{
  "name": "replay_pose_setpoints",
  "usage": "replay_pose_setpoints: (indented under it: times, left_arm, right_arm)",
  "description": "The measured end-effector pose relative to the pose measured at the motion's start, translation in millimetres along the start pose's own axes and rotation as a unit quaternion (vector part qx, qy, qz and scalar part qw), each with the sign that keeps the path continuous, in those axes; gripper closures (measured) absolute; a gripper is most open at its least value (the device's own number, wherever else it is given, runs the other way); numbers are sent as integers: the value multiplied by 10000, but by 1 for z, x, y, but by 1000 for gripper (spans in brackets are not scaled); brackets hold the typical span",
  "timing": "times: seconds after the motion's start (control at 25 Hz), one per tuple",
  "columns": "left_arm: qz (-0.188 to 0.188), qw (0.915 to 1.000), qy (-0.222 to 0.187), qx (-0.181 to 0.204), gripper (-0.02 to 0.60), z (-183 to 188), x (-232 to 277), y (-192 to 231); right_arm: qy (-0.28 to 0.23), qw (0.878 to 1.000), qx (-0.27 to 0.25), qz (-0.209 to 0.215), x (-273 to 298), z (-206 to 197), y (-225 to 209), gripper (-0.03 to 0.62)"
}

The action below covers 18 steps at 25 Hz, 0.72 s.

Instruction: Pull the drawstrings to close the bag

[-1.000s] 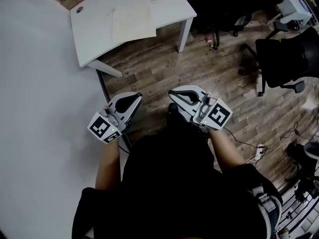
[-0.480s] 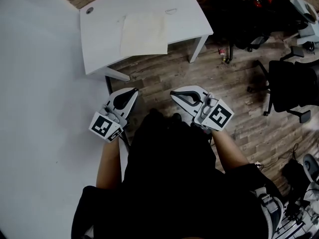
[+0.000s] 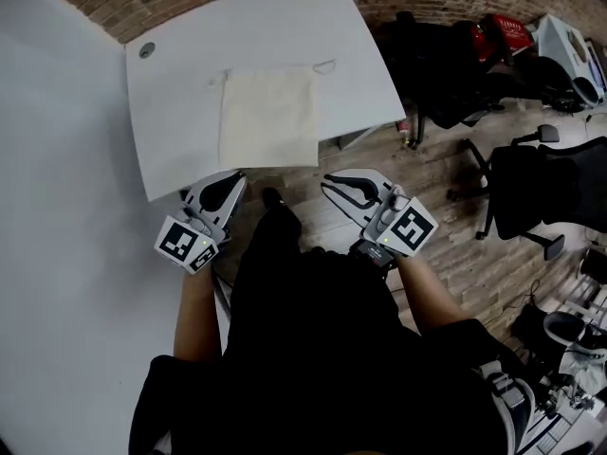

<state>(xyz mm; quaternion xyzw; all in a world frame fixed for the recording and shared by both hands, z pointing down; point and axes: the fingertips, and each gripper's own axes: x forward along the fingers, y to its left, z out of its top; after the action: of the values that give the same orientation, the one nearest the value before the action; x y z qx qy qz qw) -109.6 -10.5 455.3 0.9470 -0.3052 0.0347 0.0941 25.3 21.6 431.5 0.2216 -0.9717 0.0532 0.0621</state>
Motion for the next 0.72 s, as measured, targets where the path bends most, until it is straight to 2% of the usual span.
replay_pose_setpoints:
  times: [0.16, 0.28, 0.48, 0.56, 0.72]
  left_arm:
    - [-142, 9998, 101, -17, 566, 0, 20, 61]
    - [-230, 9995, 177, -157, 567, -8, 33, 101]
    - [-256, 9988, 416, -78, 566, -22, 53, 144]
    - [-184, 9984, 538, -50, 566, -30, 63, 155]
    - [53, 9966, 793, -237, 566, -57, 76, 171]
  right_arm:
    - [372, 9987, -124, -322, 39, 4, -55, 554]
    - [669, 9958, -232, -581, 61, -5, -92, 522]
    - [1133, 9885, -396, -923, 78, -30, -149, 494]
    - [1409, 9823, -562, -1098, 75, -47, -179, 493]
    - [2124, 9613, -932, -1489, 74, -91, -238, 482]
